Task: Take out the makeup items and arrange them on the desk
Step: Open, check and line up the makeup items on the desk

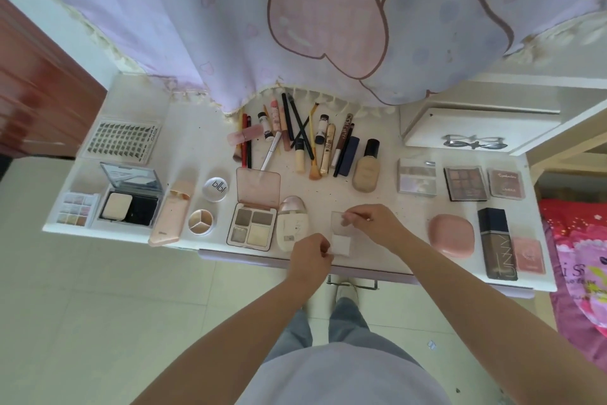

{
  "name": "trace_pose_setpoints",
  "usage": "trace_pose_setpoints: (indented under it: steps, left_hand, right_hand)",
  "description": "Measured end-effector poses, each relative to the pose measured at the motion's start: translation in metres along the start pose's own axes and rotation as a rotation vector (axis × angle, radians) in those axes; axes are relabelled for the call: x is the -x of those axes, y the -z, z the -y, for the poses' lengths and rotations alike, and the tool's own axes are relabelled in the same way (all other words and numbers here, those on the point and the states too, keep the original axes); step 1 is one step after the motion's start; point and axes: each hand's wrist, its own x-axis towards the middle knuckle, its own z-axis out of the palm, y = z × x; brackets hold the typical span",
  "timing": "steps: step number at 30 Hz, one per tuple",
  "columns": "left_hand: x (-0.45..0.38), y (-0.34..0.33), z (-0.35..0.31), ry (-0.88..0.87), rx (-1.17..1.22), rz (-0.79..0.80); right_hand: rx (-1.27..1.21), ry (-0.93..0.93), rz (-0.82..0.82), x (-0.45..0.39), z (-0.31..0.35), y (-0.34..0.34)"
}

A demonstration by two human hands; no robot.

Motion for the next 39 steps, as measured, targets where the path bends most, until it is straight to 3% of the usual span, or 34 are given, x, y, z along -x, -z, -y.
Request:
trace_pose_setpoints:
  steps: [9,16,22,25,28,30,35,39]
  left_hand:
    - [0.007,-0.002,0.0,-0.004,-0.189,0.046]
    - [0.013,0.003,0.001,-0.042,-0.344,0.064]
    - [0.011,0.008,-0.016,-0.149,-0.501,0.029]
    - [0.002,0.008,-0.033,-0.224,-0.561,0.037]
    - [-0.008,0.003,-0.047,-0.288,-0.604,0.067]
    - [-0.013,-0.001,-0.056,-0.318,-0.625,0.099]
    - [-0.018,-0.004,-0.077,-0.363,-0.636,0.163]
    - [-0.022,0.009,-0.096,-0.428,-0.53,0.238]
  right_hand:
    - [-0.146,-0.024,0.035,-0.021,-0.003,-0.01]
    - [-0.107,-0.018,-0.023,-0.018,0.001,-0.017]
    - [0.12,0.019,-0.187,-0.001,-0.006,0.008]
    - [0.368,0.07,-0.284,0.016,-0.031,0.037]
    - [0.814,-0.045,-0.203,0.036,-0.061,0.069]
    - [0.916,-0.153,-0.108,0.049,-0.072,0.081]
    - [0.737,-0.16,-0.04,0.061,-0.071,0.088]
    - [0.284,-0.167,-0.136,0.069,-0.041,0.093]
